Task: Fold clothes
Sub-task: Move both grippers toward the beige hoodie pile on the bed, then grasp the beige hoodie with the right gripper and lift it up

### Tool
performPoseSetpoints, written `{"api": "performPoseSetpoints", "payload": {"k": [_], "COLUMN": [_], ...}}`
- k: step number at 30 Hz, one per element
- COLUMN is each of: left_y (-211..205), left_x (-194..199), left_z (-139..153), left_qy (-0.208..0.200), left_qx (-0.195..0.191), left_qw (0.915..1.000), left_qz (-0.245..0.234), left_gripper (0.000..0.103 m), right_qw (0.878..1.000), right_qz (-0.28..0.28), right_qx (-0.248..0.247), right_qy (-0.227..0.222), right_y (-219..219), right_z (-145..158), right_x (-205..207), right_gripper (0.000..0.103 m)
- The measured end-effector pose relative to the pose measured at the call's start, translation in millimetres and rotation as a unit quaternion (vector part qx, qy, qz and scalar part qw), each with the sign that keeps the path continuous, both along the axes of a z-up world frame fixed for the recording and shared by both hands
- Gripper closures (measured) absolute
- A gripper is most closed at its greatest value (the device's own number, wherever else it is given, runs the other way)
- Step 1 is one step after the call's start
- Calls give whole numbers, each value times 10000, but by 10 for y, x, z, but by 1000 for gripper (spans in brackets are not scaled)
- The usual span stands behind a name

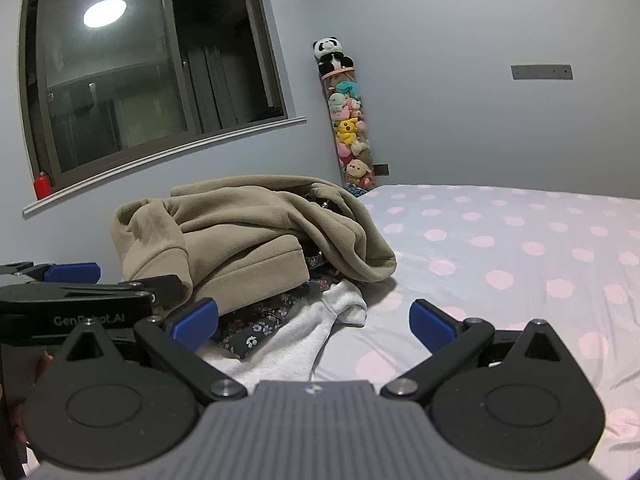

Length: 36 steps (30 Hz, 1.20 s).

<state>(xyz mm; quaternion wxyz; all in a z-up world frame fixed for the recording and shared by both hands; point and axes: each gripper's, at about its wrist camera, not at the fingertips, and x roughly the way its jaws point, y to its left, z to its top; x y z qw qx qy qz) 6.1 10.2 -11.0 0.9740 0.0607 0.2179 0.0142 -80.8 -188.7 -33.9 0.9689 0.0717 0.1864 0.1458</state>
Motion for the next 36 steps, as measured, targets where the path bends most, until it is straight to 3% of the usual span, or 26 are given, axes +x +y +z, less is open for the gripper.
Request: {"api": "performPoseSetpoints", "payload": {"k": [9, 19, 24, 28, 33, 36], "left_y": [40, 417, 713, 928, 1199, 1409], "left_x": [71, 301, 562, 862, 1375, 1705], "left_z": [-84, -210, -94, 26, 156, 217], "left_qy": [158, 429, 424, 303, 209, 244], "left_qx": [-60, -302, 48, -1, -55, -271], "left_qw": [9999, 9975, 9961, 9954, 9933, 9924], "left_qz": [24, 465, 774, 909, 1135, 1176], "left_gripper": [3, 3, 3, 3, 4, 17], "right_qw": [9976, 9969, 9957, 9942, 9918, 9902], "right_qz": [-97, 291, 531, 535, 532, 531], "right_qx": [-579, -726, -758, -917, -1121, -1243], "right_qy": [-380, -80, 108, 194, 301, 364], "right_y": [170, 362, 460, 528, 613, 664], "right_z": [-19, -141, -208, -290, -395, -458], "right_x": [9, 418, 673, 1201, 1873, 2277], "right_gripper": [1, 1, 2, 4, 22, 26]}}
